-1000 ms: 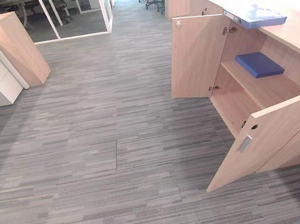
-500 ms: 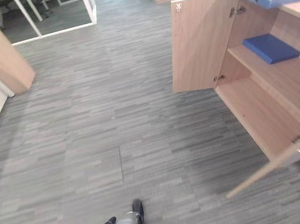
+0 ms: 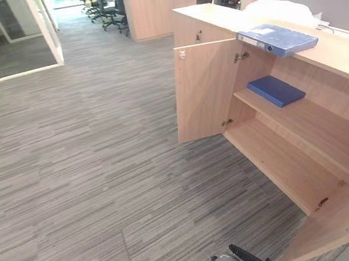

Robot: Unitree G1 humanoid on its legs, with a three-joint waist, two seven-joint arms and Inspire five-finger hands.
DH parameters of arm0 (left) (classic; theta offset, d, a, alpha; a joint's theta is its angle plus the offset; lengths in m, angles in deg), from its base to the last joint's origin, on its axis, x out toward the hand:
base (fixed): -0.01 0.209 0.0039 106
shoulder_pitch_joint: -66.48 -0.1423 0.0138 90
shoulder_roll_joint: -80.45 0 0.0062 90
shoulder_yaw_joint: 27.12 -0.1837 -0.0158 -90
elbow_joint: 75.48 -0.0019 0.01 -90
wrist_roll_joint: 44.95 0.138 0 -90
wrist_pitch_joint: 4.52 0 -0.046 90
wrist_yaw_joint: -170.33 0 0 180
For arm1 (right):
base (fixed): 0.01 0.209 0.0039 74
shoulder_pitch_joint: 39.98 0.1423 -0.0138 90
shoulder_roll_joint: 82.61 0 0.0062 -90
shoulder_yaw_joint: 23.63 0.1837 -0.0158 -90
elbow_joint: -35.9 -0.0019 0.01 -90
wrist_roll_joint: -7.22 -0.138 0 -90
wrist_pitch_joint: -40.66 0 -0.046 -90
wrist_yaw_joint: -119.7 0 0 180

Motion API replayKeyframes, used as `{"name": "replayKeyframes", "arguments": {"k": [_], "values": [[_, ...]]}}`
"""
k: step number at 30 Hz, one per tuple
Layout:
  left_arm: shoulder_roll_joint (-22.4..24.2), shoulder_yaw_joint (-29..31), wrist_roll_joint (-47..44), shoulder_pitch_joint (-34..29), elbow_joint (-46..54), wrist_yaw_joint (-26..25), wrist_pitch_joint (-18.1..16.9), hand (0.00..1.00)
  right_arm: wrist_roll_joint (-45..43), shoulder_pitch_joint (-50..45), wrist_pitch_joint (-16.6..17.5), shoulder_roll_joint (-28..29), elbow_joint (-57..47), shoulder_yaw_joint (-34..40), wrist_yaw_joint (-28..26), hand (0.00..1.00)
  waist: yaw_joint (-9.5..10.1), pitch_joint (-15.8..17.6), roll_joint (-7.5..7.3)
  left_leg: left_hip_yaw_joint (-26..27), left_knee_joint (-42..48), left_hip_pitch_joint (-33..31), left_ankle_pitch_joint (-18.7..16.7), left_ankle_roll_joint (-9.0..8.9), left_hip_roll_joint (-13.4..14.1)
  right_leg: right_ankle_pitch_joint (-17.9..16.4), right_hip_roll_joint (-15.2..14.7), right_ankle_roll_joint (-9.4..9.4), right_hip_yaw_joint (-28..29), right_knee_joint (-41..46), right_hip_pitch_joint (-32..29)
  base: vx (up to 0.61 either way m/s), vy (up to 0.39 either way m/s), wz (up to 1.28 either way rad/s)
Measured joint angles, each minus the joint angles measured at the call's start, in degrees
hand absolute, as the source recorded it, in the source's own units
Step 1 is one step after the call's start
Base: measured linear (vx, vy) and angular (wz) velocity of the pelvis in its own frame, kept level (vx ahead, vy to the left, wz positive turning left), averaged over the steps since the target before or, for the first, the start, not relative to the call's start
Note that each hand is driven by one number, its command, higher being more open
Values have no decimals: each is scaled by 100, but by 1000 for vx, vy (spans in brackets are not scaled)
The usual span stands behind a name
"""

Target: Walk over to the cabinet, pick up the folder, carry it to the office cabinet, place the folder inside the office cabinet, then close the office cabinet door

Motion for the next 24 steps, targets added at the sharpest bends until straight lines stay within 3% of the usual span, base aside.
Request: {"name": "replayKeyframes", "arguments": {"k": [1, 2, 3, 4, 5, 6, 7, 8, 10, 11, 12, 16, 17, 20, 21, 22, 23, 24], "values": [[97, 128, 9, -23, -25, -2, 7, 100, -1, -79, -21, -59, -1, 12, -24, 100, -8, 26, 73, 19, 65, 125, -193, -101, 128, 292, 64, -267, -92, -81, 65, 330, -91, -11], [137, 154, 14, -43, -44, -4, 21, 100, -1, -141, -16, -85, -4, 50, -35, 100, -6, 7, 138, 13, 92, 183, -280, -160, 222, 292, 131, -370, -166, -57, 114, 385, -145, -6], [253, 340, 77, -41, -98, -2, 71, 100, 3, -217, -21, -142, 1, 70, -37, 100, -11, -52, 321, 32, 180, 216, -439, -300, 493, 99, 369, -556, -262, -34, 173, 459, -208, 0], [345, 581, 118, -44, -99, 0, 111, 100, 16, -243, -29, -167, 1, 77, -33, 100, -35, -69, 375, 6, 524, 197, -512, -406, 727, -96, 624, -561, -360, -148, 309, 488, -228, -3], [350, 750, 119, -15, -96, 14, 143, 100, 18, -261, -32, -152, 9, 74, -21, 100, -38, -32, 347, 8, 1020, 17, -536, -404, 878, -152, 720, -633, -357, -199, 379, 517, -286, -14], [451, 1092, 114, 46, -12, 5, 206, 100, 9, -276, -33, -135, 5, 51, -17, 100, -37, -1, 343, -83, 2493, -530, -489, -311, 1274, -235, 967, -725, -335, -407, 629, 624, -362, -43], [572, 1368, 99, 28, 75, -19, 217, 100, -8, -293, -29, -171, -34, 50, -7, 100, -11, 79, 471, -382, 4073, -1112, -68, 128, 1672, -301, 1298, -820, -203, -643, 980, 713, -366, -96], [711, 1407, 78, -86, 142, -18, 218, 100, -134, -287, -10, -242, -40, 31, 11, 100, 86, 109, 591, -652, 5371, -1565, 116, 92, 1939, -375, 1633, -927, 85, -830, 1296, 611, -240, -112], [704, 1409, -118, -135, 164, -5, 206, 100, -164, -209, -8, -248, 66, 7, 25, 100, 160, 135, 553, -874, 6049, -1987, 24, -54, 1906, -429, 1773, -974, 431, -1046, 1677, 433, -53, -115], [624, 1270, -106, -121, 317, 1, 190, 100, -164, -116, -30, -236, 194, -73, 35, 100, 194, 145, 390, -927, 5998, -2353, -53, -131, 1706, -428, 1775, -970, 741, -1359, 2047, 458, -43, -100], [585, 1159, -104, -140, 390, -2, 168, 100, -164, -90, -36, -237, 247, -126, 37, 100, 212, 136, 355, -939, 5886, -2507, -82, -144, 1632, -422, 1770, -959, 861, -1472, 2159, 445, -40, -93], [567, 960, 171, -73, 610, -21, 161, 100, -177, 77, -86, -268, 292, -414, 116, 100, 289, 189, 263, -1378, 4060, -3029, -258, -273, 1085, -435, 1659, -668, 1589, -1851, 2711, 391, 60, -96], [562, 957, 181, -45, 618, -35, 162, 100, -180, 100, -83, -214, 284, -467, 126, 100, 323, 198, 238, -1701, 3090, -3033, -226, -305, 883, -494, 1575, -549, 1764, -1890, 2844, 429, 166, -86], [571, 936, 235, -12, 671, -141, 156, 100, -266, 132, -50, -142, 266, -804, 136, 100, 332, 216, 218, -2479, 1490, -3152, 300, -415, 704, -698, 1390, -190, 2137, -1979, 3192, 495, 252, -69], [572, 931, 239, -17, 665, -171, 156, 100, -266, 104, -14, -151, 261, -889, 123, 100, 335, 211, 225, -2630, 1293, -3154, 586, -520, 706, -792, 1320, -28, 2283, -1998, 3309, 631, 389, -85], [573, 930, 255, -35, 649, -216, 160, 100, -266, 57, -9, -132, 228, -904, 104, 100, 381, 162, 231, -2632, 1411, -3119, 1148, -660, 665, -876, 1211, 120, 2513, -1992, 3392, 448, 311, -80], [569, 923, 317, -36, 647, -240, 160, 100, -263, 57, -8, -112, 219, -897, 95, 100, 417, 139, 234, -2586, 1511, -3127, 1307, -701, 647, -887, 1134, 161, 2653, -1969, 3387, 535, 398, -100], [499, 939, 385, -25, 650, -273, 164, 100, -253, 88, -26, -33, 203, -842, 76, 100, 468, 85, 61, -2310, 1772, -3171, 975, -617, 624, -825, 940, 282, 2907, -1851, 3261, 470, 396, -102]]}}
